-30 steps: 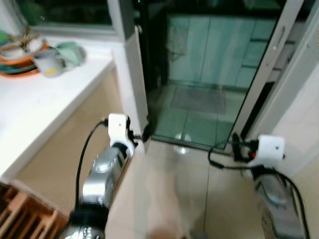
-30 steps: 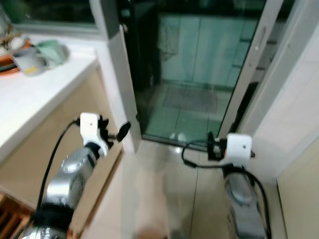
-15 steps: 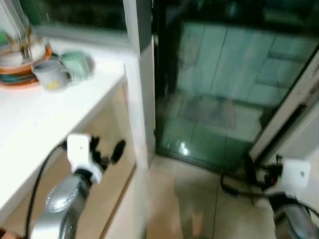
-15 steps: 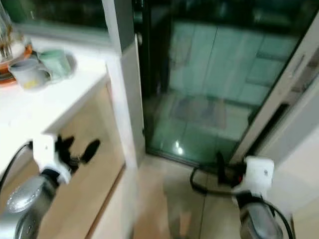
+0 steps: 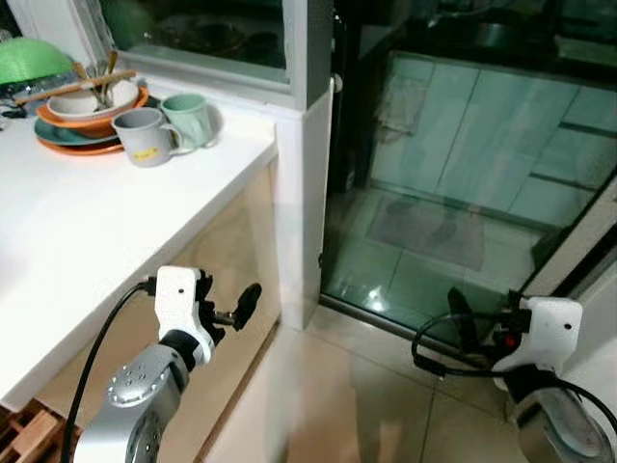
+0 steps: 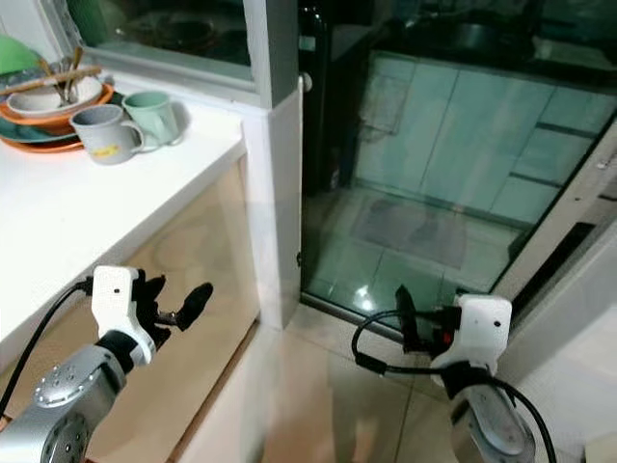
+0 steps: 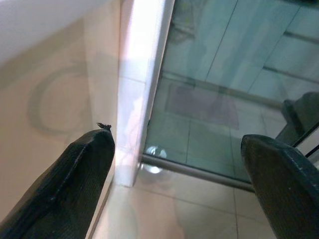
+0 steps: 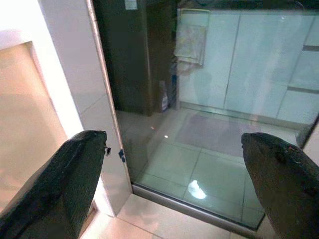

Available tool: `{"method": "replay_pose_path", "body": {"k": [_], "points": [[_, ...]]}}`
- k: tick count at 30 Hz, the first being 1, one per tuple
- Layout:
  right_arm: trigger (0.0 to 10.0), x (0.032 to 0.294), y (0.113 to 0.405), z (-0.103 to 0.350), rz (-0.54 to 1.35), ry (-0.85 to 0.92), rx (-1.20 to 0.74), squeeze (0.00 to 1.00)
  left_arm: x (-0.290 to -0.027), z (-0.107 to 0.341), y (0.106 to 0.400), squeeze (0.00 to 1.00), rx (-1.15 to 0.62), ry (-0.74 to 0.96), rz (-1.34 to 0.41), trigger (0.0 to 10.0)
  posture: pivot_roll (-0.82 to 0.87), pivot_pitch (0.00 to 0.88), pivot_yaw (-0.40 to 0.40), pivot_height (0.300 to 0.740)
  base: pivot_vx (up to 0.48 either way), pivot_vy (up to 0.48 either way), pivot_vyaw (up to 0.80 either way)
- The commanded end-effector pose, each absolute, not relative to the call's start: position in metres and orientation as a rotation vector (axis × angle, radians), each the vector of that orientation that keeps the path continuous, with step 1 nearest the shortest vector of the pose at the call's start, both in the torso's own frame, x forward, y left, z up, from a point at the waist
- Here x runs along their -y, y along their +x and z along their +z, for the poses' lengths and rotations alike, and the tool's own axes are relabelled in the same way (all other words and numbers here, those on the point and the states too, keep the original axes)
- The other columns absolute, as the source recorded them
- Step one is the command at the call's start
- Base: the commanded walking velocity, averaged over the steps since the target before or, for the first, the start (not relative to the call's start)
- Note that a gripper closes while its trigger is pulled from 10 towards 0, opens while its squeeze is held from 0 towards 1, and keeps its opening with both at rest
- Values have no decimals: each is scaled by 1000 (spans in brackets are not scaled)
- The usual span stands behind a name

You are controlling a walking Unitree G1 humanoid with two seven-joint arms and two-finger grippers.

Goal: Restocking fridge

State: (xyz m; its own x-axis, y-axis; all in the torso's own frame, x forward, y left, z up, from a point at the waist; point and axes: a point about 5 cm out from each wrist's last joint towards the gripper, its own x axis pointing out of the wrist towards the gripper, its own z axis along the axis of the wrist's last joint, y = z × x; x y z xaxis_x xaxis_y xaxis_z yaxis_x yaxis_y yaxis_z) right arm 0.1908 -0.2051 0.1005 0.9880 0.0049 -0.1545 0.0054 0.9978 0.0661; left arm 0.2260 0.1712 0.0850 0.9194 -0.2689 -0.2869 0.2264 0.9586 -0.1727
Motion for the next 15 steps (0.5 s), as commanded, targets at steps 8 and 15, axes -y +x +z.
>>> {"method": "replay_pose_path", "body": {"k": [8, 15], "points": [[10000, 204, 192, 104, 30, 65, -145, 0, -182, 66, 229, 0, -328, -122, -229, 10000, -128, 0, 32, 736, 0, 0, 0], [10000, 204, 192, 100, 45, 22, -177, 0, -190, 61, 234, 0, -325, -119, -205, 10000, -121, 0, 29, 736, 0, 0, 0]]}}
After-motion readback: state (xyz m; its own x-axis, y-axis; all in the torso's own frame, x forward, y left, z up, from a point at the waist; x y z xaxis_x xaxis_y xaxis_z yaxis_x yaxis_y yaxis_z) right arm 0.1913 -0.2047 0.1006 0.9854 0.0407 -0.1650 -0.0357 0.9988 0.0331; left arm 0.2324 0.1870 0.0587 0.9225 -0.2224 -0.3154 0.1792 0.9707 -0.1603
